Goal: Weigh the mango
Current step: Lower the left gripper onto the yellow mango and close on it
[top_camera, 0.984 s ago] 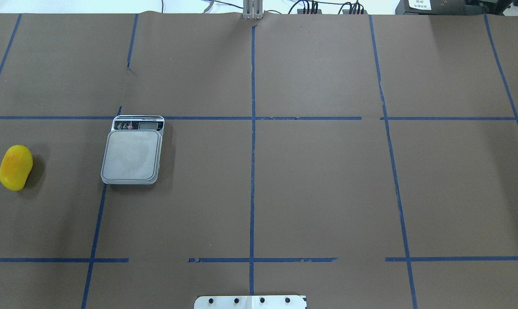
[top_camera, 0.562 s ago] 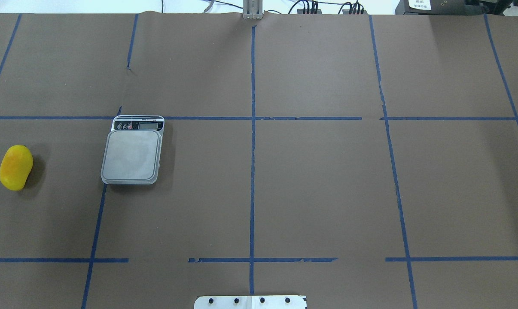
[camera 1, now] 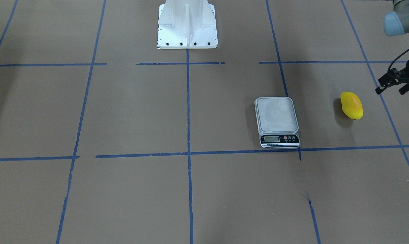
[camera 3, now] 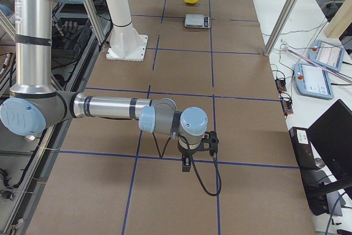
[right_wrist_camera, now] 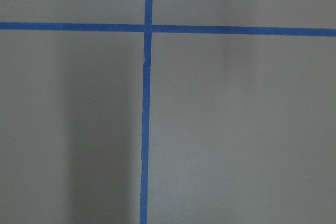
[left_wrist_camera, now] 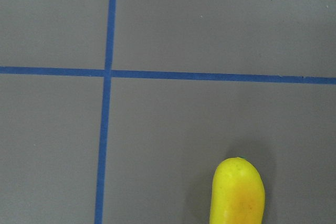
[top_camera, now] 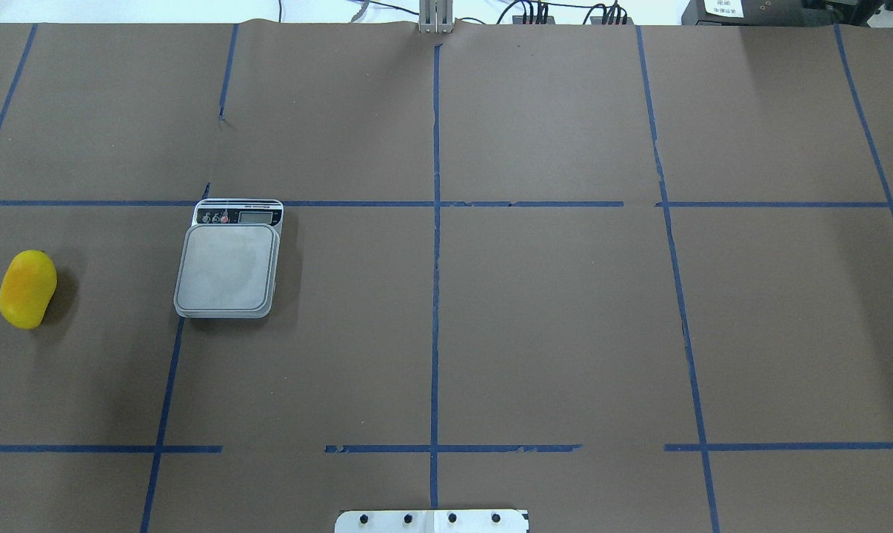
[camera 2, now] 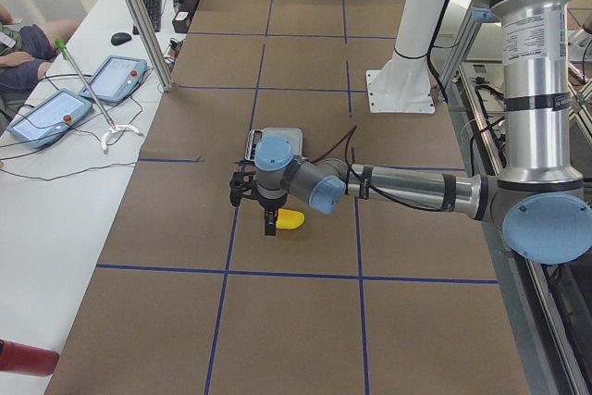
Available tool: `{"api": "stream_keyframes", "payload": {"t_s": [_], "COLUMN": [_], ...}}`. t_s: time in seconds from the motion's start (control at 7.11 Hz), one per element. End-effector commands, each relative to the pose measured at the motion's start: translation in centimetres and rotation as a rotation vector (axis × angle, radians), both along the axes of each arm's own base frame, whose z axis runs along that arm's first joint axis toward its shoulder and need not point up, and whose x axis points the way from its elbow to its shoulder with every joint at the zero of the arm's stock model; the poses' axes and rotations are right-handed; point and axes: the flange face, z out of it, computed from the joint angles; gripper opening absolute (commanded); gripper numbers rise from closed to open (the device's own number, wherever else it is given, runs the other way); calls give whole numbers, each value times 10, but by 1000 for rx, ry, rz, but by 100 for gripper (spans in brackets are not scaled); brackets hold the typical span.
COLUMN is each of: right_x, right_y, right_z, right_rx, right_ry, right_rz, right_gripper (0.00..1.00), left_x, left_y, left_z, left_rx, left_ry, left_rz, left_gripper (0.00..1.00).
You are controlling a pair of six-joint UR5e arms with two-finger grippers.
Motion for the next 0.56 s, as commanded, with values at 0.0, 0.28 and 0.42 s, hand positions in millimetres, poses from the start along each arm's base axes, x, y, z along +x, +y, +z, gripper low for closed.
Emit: {"api": "stream_keyframes", "payload": {"t_s": [0.0, 0.28, 0.42], "right_x": [0, 0, 0], "right_y": [0, 0, 0], "right_z": [0, 0, 0], "right_rx": [0, 0, 2], "right_ry": [0, 0, 0], "right_rz": [0, 0, 0], "right_gripper": [100, 100, 100], "left_x": [54, 80, 94], "left_y": [15, 12, 2], "left_z": [18, 19, 23], "left_rx": [82, 104, 100], "left_ry": [-24, -44, -46], "left_rz": [54, 84, 98], "left_gripper": [100, 100, 100]}}
